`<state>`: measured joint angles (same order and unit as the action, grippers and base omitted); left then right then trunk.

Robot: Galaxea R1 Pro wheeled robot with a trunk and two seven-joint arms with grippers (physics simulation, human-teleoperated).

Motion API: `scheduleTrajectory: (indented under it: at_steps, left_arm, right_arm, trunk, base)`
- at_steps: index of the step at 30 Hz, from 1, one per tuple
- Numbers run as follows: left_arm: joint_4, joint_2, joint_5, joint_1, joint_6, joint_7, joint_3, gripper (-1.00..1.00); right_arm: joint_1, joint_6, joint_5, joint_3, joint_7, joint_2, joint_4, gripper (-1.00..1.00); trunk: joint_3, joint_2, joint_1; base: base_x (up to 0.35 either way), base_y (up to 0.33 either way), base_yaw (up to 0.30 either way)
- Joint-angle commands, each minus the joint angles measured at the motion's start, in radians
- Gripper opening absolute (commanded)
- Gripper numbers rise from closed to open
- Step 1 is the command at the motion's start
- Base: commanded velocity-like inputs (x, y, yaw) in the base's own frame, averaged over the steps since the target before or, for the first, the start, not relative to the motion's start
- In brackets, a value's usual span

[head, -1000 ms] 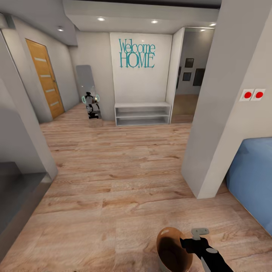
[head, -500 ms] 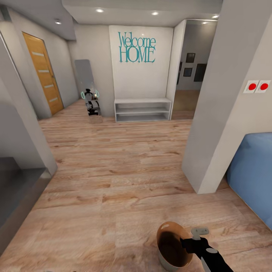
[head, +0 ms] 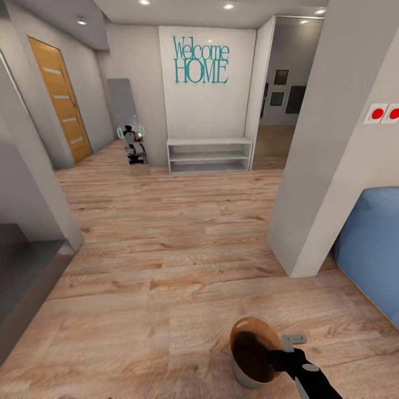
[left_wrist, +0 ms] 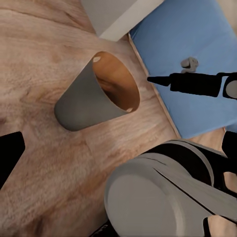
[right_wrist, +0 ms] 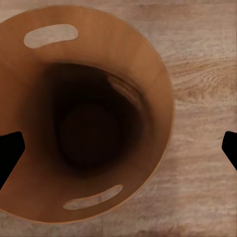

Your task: Put the three can of soda from the living room inside the tash can in the kitchen.

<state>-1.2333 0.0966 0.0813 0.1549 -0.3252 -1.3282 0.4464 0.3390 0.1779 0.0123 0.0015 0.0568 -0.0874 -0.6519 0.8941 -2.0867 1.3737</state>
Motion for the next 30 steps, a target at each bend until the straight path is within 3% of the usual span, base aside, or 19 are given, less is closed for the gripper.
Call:
scheduleTrajectory:
  at_steps: [1, 9, 30]
  left_arm:
    - [0.0, 0.0, 0.0, 0.0, 0.0, 0.0, 0.0, 1.0]
    - [0.0, 0.0, 0.0, 0.0, 0.0, 0.0, 0.0, 1.0]
    - [0.0, 0.0, 0.0, 0.0, -0.001, 0.0, 0.0, 1.0]
  right_arm:
    - [0.0, 0.0, 0.0, 0.0, 0.0, 0.0, 0.0, 1.0]
    - [0.0, 0.0, 0.0, 0.0, 0.0, 0.0, 0.0, 1.0]
    - [0.0, -0.001, 0.0, -0.001, 0.0, -0.004, 0.0, 1.0]
  trunk:
    - [0.005, -0.007, 0.004]
    - [0.023, -0.021, 0.012]
    - [0.025, -0.021, 0.012]
  base:
    - [0.0, 0.0, 0.0]
    - [0.0, 0.0, 0.0]
    - [0.083, -0.025, 0.0]
